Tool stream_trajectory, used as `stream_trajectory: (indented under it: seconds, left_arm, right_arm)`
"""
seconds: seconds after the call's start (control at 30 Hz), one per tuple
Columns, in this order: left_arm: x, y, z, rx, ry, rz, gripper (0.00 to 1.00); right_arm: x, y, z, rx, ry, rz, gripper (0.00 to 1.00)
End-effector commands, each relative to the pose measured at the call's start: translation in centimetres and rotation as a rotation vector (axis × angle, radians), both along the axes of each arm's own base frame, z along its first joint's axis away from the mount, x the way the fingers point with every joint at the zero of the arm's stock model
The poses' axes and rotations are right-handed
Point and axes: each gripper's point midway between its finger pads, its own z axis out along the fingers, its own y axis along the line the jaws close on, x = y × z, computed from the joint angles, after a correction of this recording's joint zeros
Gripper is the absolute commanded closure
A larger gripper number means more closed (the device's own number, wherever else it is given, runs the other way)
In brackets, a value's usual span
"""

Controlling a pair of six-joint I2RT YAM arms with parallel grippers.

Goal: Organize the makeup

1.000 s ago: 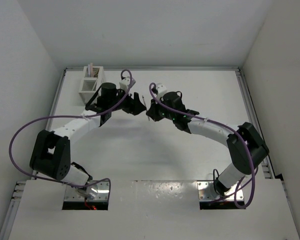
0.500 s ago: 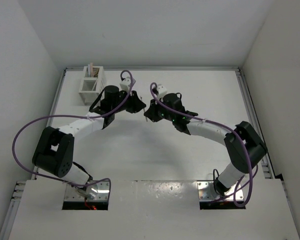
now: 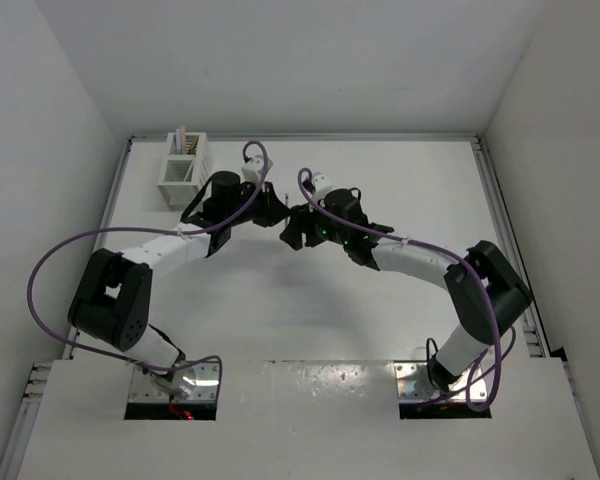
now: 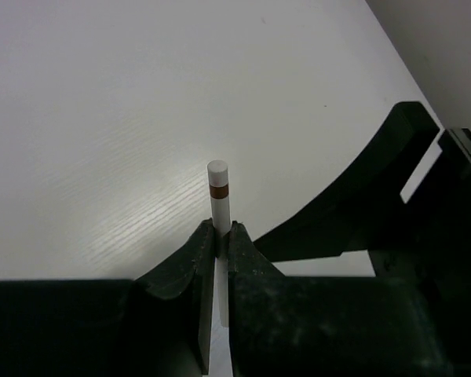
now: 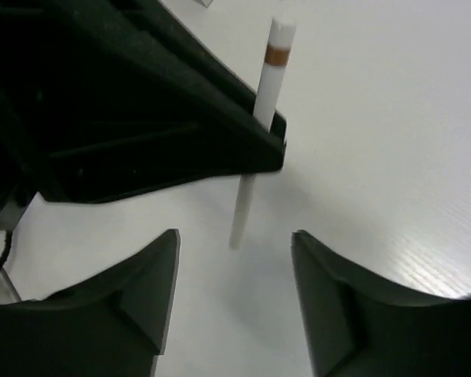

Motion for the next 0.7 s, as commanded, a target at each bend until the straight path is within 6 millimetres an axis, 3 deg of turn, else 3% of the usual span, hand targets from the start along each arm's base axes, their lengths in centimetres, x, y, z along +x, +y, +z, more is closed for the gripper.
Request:
stream_trajectory:
  seconds: [0.0, 0.03, 0.07, 0.1, 0.17, 0.2, 0.3, 0.33, 0.43, 0.5, 0.53, 0.63, 0.67]
  left_arm:
    - [2.9, 2.2, 2.3, 0.055, -0.119, 0.087, 1.00]
    - [3.5, 2.9, 2.4, 0.080, -0.140, 0.108, 1.00]
    - [3.9, 3.5, 3.1, 0.107, -0.177, 0.129, 1.00]
    - [5.6, 5.7, 4.2, 0.175, -0.246, 0.204, 1.00]
    - [7.0, 8.2, 5.6, 0.248, -0.311, 0.286, 1.00]
    - [8.0, 10.3, 7.2, 0.299, -0.372, 0.340, 1.00]
    - [10.1, 15.4, 9.0, 0.439, -0.462, 0.494, 1.00]
    - [10.8, 18.0, 9.9, 0.478, -0.494, 0.582, 1.00]
    - [11.9, 22.4, 12.1, 0.574, -0.593, 0.717, 1.00]
    - [12.7, 24.1, 11.6, 0.626, -0.614, 0.762, 1.00]
    - [13.2, 25.5, 12.3, 0.629, -0.646, 0.810, 1.00]
    - [14.4, 27.9, 10.8, 0.654, -0.619, 0.856, 1.00]
    - [14.8, 27.9, 10.5, 0.643, -0.610, 0.859, 1.00]
  right_arm:
    - [-0.4, 0.7, 1.4, 0.019, -0.038, 0.048, 0.37]
    - [-0.6, 0.5, 1.0, 0.003, -0.029, 0.049, 0.18]
    - [-0.7, 0.3, 1.1, -0.007, -0.035, 0.044, 0.09]
    - [-0.6, 0.0, 1.1, -0.022, -0.050, 0.044, 0.00]
    - [-1.1, -0.8, 1.0, -0.046, -0.048, 0.038, 0.00]
    - [-1.2, -1.3, 0.6, -0.063, -0.055, 0.039, 0.00]
    - [-2.0, -3.0, -0.1, -0.109, -0.060, 0.014, 0.00]
    - [-2.2, -3.4, 0.4, -0.113, -0.076, 0.015, 0.00]
    - [-3.1, -4.3, -0.4, -0.150, -0.066, 0.025, 0.00]
    - [-3.7, -4.9, -1.3, -0.180, -0.038, 0.030, 0.00]
    - [-3.8, -5.0, -1.3, -0.186, -0.040, 0.034, 0.00]
    - [-4.1, -5.3, -1.5, -0.202, -0.035, 0.036, 0.00]
    - [-4.2, -5.3, -1.5, -0.204, -0.037, 0.038, 0.00]
